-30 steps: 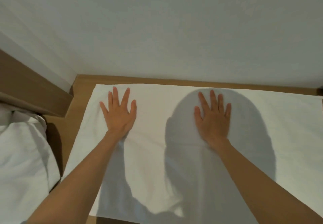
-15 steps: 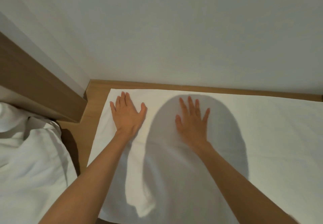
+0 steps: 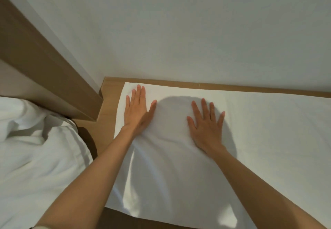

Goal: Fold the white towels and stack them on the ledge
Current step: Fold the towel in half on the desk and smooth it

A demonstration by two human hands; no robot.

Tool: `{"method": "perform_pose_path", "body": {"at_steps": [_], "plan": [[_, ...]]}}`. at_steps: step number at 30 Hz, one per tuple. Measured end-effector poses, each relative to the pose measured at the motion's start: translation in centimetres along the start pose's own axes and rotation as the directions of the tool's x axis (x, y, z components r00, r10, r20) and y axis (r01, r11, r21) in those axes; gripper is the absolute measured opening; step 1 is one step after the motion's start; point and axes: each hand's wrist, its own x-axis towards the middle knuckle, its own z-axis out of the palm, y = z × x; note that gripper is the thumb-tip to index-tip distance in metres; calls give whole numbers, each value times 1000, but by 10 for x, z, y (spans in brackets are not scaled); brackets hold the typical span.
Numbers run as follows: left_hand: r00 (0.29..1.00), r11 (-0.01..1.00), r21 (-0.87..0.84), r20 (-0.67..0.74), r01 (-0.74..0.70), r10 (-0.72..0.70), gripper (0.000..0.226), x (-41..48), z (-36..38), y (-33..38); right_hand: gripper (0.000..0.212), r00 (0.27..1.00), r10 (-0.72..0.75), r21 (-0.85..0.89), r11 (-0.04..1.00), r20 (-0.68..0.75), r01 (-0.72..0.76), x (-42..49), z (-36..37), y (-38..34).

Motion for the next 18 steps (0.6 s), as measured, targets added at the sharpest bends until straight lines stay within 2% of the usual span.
{"method": "perform_pose_path", "body": {"at_steps": [2,5,9,13,15,18], "plan": [[998,998,-6,-38,-58,58,68,-6,-8,0,54,999,-16,29,999,47,14,-1,-10,-2],[993,994,-68,-95,-81,74,63,-24,-20,4,53,997,-66,56,996,31,64,-16,-28,-9],[989,974,-221,-148,-55,22,58,-64,-35,4,51,989,-150,158,976,-5,148,-54,-44,-19],[991,951,-310,-121,15,-55,57,-119,-43,-3,50,968,-250,150,958,16,245,-96,-45,-16],[989,953,-298,-113,56,-93,54,-149,-40,-2,49,954,-295,126,949,48,288,-115,-40,-11],[991,979,-181,-78,95,-111,53,-195,-25,-4,49,925,-363,98,930,111,354,-138,-31,-2]]}}
